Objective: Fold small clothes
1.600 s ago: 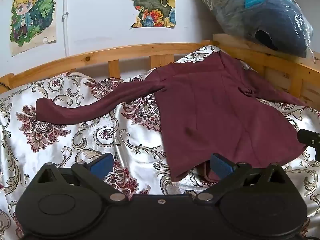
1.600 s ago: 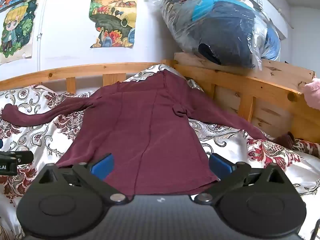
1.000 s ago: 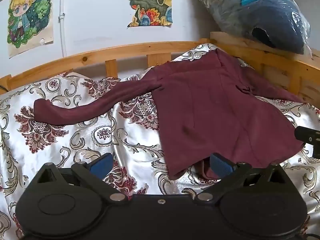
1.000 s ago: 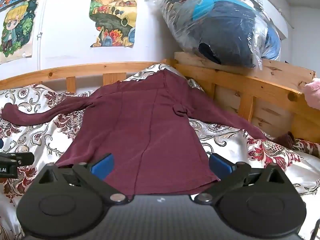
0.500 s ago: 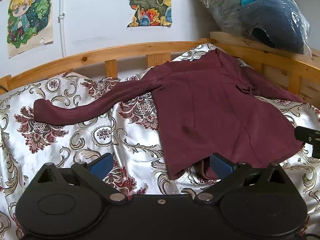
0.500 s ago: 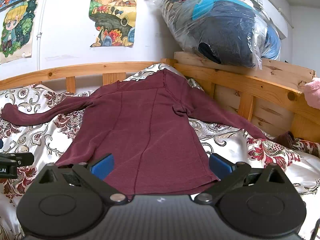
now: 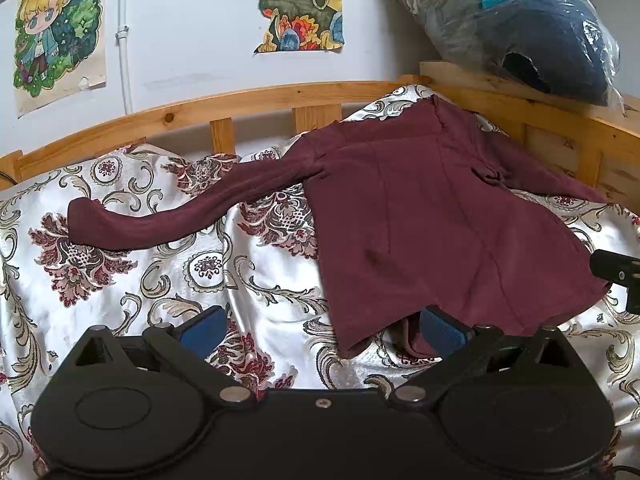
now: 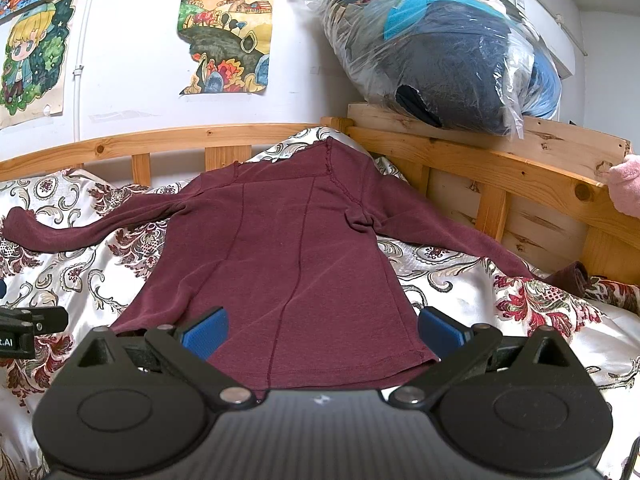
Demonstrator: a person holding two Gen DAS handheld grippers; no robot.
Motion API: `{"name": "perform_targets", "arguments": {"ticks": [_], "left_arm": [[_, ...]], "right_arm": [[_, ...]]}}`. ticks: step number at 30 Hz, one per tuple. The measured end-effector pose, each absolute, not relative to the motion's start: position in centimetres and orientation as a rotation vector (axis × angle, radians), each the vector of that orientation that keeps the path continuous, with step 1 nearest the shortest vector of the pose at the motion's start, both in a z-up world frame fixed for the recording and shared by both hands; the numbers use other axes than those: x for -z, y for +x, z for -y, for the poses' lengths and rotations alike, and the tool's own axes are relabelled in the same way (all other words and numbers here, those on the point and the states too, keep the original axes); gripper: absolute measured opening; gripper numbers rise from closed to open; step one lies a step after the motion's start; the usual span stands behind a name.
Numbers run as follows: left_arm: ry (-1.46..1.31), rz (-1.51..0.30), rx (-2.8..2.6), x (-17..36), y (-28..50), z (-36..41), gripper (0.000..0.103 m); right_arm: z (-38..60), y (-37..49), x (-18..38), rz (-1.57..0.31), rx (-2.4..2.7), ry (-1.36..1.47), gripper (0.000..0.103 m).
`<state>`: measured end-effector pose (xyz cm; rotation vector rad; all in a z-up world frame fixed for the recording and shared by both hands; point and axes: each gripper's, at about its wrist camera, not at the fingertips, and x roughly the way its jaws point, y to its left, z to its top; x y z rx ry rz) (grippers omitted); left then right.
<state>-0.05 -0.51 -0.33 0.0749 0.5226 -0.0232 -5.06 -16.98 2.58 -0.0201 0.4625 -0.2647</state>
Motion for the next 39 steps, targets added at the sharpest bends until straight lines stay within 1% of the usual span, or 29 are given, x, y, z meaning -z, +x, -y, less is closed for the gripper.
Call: {"name": "perform_targets", "arguments": {"ticks": [39], "left_arm": [[0.09,-0.561,0.02,0.56,0.25,0.43,0.102]], "right_arm": [[16.51,-5.2,-2.82,-0.446,0.251,-0.012,0.103]]}}
